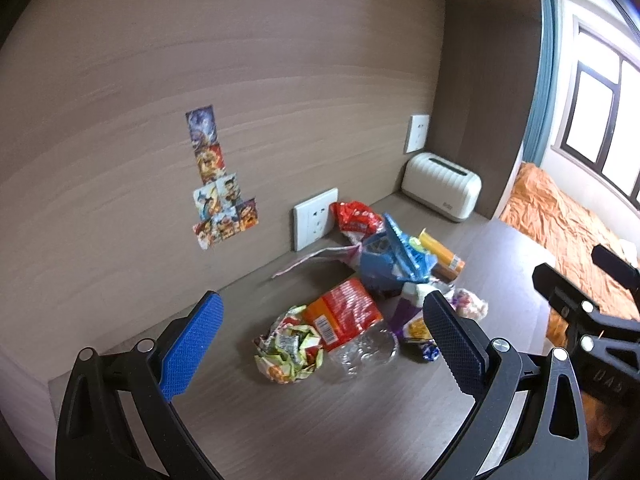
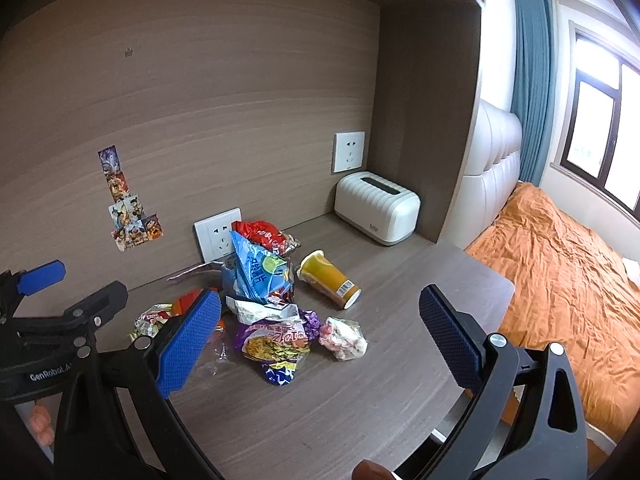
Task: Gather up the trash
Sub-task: 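Grasp the crumpled snack wrapper with the left tool while the right tool grasps the blue chip bag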
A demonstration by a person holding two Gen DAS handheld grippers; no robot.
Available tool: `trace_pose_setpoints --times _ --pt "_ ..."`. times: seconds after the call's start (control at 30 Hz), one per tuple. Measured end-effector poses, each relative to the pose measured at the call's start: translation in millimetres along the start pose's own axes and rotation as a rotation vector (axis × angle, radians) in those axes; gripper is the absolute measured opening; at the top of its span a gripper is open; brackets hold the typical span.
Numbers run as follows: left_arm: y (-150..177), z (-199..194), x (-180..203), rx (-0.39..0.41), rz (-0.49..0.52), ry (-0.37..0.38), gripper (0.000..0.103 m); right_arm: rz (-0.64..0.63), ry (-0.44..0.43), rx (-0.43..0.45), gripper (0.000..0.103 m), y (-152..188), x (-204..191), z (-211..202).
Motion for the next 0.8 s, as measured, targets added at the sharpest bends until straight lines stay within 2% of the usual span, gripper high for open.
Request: trace_pose_setpoints --times 0.23,0.37,0.57,0.73,0.8 --pt "17 29 -21 -0.033 -0.026 -0.020 0.098 -0.019 -0.024 -0.036 0.099 1 -12 30" --pt "27 51 -24 -0.050 0.001 -0.017 0.098 -0.038 -0.040 -0.067 0.099 3 -22 51" --pt "47 90 -24 -0.151 0.015 -0.001 0.098 -0.063 -0.087 -0.115 0.099 -2 -38 90" --pt "61 120 -39 -0.190 0.009 -0.022 0.098 -0.063 -0.108 -0.161 0.099 -2 -46 122" --pt "64 131 -41 -0.204 0.001 0.010 0.098 -0.061 -0.112 -0.174 0.099 -1 -48 133"
Point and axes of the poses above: each gripper's, at about its wrist camera, not at the fingertips, and z roughly the way its jaws point, x to its right, y to its underside, the point moved 6 cm from there along z, roughly the way its jaws point, and after that the axes turned 4 degrees about -y, right-handed, at the moved point
